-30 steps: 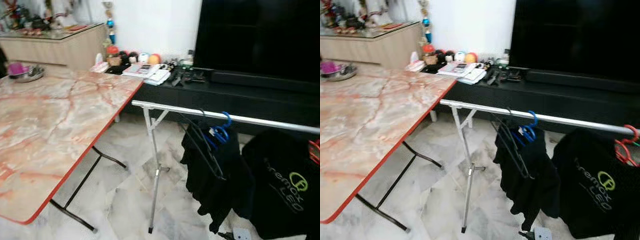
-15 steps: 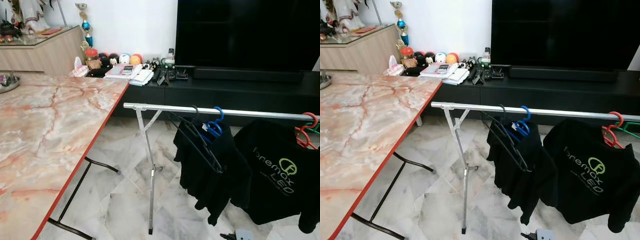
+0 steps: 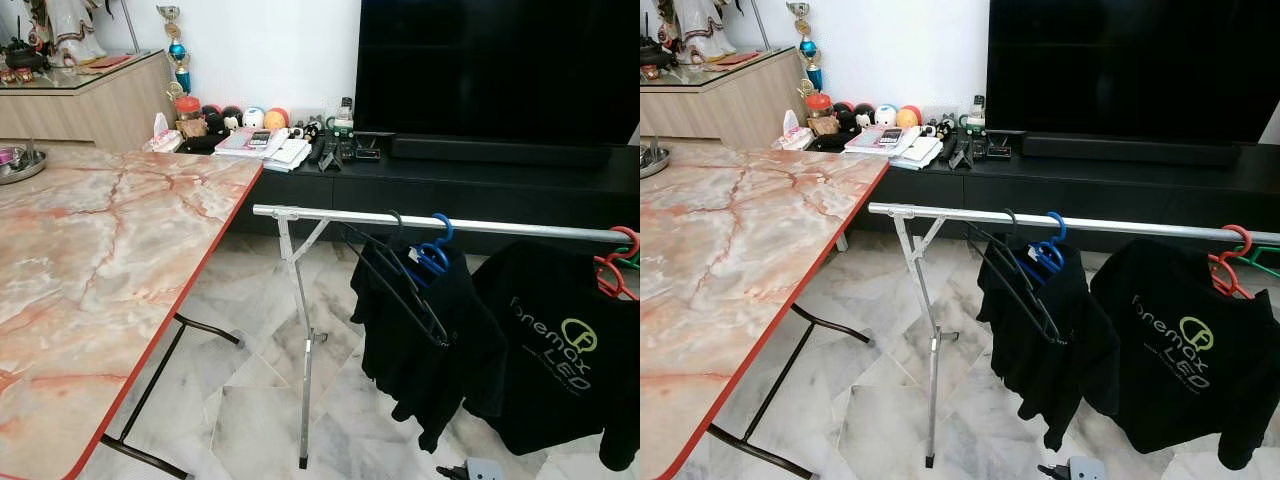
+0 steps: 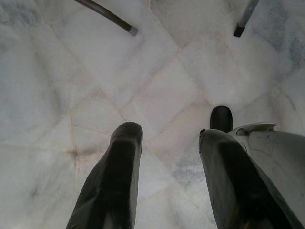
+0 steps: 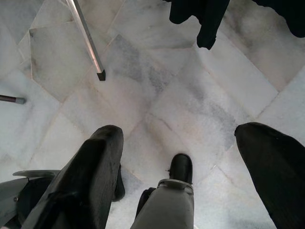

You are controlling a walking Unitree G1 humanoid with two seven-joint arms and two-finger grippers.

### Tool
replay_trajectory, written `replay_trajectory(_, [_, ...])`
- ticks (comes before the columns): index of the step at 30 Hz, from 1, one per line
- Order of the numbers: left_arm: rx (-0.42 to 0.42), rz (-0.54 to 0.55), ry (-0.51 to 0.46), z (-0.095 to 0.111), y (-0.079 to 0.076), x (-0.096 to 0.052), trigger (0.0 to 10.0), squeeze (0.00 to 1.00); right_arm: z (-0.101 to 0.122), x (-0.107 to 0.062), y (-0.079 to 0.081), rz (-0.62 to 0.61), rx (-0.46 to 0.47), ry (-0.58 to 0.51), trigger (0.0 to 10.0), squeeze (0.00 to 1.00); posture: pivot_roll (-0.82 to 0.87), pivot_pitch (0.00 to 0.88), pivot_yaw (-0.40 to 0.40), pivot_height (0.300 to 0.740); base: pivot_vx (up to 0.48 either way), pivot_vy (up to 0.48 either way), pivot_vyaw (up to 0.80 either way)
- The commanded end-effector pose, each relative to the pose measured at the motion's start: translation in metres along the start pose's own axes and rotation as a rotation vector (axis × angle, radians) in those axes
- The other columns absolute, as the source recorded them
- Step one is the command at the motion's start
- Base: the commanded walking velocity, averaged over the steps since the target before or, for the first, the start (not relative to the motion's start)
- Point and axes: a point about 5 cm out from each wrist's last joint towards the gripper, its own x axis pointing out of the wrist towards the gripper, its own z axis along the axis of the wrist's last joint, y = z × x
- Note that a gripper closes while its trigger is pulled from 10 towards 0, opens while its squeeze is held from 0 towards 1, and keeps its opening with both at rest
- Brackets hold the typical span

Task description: Hang hanger

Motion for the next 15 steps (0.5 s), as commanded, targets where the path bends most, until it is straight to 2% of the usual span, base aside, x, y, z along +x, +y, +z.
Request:
replay_trajectory(1, [-0.010,0.003,0.014,-0.0051,0.0001,-0.0007,10.0,0.00,0.0011,0.0000,-0.0003,-0.004,0.001,-0.009,10.0,0.00,0.07,0.000,0.028,0.740,0.240,0.000,0.00])
replay_trajectory(15, [0.000,-0.004,0.015,-0.0050,-0.0010,-0.0006,10.0,0.00,0.0004,0.0000,0.0002,0.000,-0.008,-0.003,10.0,0.00,0.07,0.000,0.036,0.740,0.250,0.000,0.00])
